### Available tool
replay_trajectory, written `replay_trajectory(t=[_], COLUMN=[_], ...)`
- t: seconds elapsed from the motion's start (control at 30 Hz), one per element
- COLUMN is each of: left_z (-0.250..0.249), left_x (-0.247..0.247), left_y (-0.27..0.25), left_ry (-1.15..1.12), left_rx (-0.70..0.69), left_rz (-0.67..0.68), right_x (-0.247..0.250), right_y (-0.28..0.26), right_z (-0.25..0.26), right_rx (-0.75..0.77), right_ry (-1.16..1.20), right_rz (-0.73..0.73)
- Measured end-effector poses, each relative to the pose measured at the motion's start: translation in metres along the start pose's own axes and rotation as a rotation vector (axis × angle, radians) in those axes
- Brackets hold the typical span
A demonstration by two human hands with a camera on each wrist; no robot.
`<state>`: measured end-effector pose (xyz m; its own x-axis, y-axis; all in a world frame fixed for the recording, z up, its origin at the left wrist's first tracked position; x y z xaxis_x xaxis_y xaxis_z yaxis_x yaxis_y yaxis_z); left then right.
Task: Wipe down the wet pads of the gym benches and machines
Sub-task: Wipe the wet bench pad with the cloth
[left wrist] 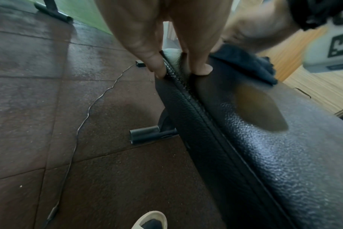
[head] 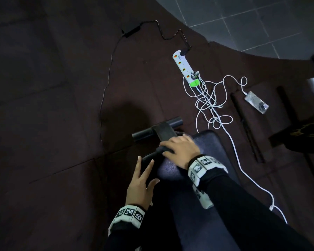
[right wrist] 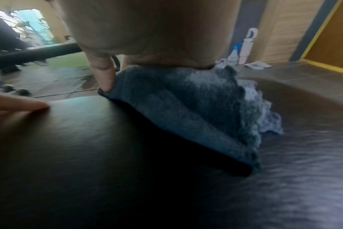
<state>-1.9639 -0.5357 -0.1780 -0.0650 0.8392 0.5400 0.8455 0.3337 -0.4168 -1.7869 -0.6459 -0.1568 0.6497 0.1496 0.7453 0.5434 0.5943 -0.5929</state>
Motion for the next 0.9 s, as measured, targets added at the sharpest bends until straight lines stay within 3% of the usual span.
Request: replay_trajectory(t=[0.13, 0.23, 0.33, 0.43, 0.57, 0.8, 0.87, 0.9], left_z=[-0.002, -0.002, 0.000, 0.003, 0.005, -0.039, -0.059, -0.068], left_x=[0.002, 0.004, 0.006, 0.006, 0.007, 0.013, 0.007, 0.003], left_y=[0.001, 0.001, 0.001, 0.000, 0.000, 0.029, 0.046, 0.054], left_ry=[-0.047, -0.078, -0.117, -0.183, -0.388, 0.082, 0.241, 0.325], left_rx=[0.002, -0.015, -0.020, -0.007, 0.133, 0.092, 0.087, 0.115], left_rz=[0.009, 0.023, 0.061, 0.065, 0.060, -0.064, -0.012, 0.076], right_x=[0.021, 0.023, 0.015, -0.003, -0.019, -0.017, -0.016, -0.016], right_y=[-0.007, -0.006, -0.001, 0.003, 0.007, -0.005, -0.015, -0.022], right_z=[-0.053, -0.064, -0.038, 0.003, 0.045, 0.029, 0.016, 0.008], right_rx=[-0.159, -0.214, -0.191, -0.072, -0.031, -0.014, -0.025, -0.041], right_ry=[-0.013, -0.003, -0.077, -0.095, -0.020, 0.294, 0.305, 0.302], right_rz=[-0.031, -0.003, 0.020, 0.024, 0.043, -0.104, -0.199, -0.247])
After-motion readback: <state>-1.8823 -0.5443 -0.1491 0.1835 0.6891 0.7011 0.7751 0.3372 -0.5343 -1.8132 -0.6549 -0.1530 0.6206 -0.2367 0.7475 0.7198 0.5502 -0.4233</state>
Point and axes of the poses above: each hand's wrist, its own y-axis towards the middle knuckle, its own x-axis out of the back of the hand, z = x × y, the point moved 1 cm from there along y, towards the middle knuckle, and after that the axes turned 1 degree about x, right-handed, at the moved point
